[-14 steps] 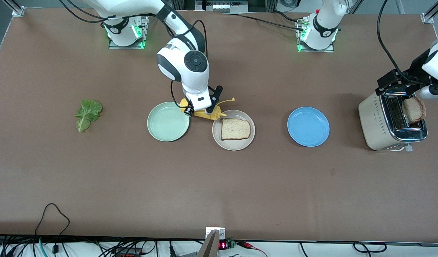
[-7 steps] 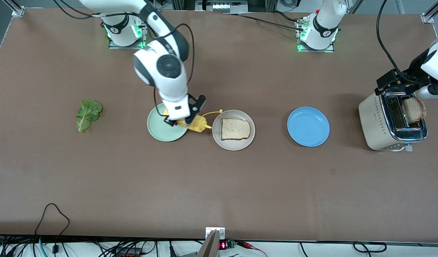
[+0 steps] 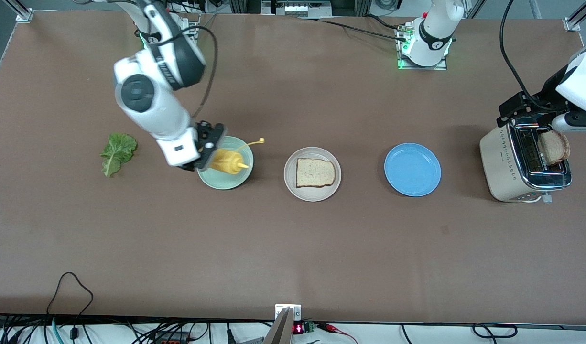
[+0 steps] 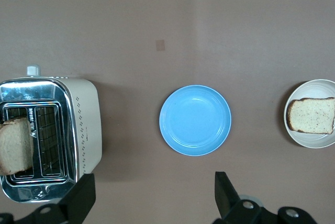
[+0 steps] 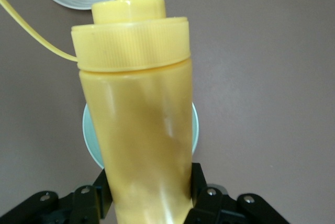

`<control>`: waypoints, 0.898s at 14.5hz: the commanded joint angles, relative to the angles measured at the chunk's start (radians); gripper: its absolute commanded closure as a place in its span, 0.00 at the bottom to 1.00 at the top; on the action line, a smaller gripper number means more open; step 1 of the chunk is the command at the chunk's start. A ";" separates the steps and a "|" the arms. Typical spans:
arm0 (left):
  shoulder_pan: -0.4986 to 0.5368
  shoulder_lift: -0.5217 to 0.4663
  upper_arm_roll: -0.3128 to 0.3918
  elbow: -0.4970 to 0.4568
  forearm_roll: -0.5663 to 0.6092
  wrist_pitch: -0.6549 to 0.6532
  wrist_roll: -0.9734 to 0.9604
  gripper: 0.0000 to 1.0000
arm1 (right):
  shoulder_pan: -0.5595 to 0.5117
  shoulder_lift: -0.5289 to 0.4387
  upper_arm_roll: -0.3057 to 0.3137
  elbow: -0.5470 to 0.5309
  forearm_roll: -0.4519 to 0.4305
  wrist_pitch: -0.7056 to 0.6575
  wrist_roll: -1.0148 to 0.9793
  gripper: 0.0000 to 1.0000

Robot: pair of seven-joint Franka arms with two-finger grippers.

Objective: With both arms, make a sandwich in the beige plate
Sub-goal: 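Carry the yellow bottle back beside the lettuce with the right gripper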

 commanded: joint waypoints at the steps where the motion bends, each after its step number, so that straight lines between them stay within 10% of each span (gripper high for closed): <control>1: 0.003 -0.005 0.000 0.011 0.032 -0.001 0.010 0.00 | -0.130 -0.085 0.014 -0.090 0.179 0.006 -0.234 0.94; 13: 0.078 -0.012 -0.083 0.011 0.030 -0.034 0.012 0.00 | -0.370 -0.040 -0.075 -0.240 0.673 -0.006 -0.959 0.93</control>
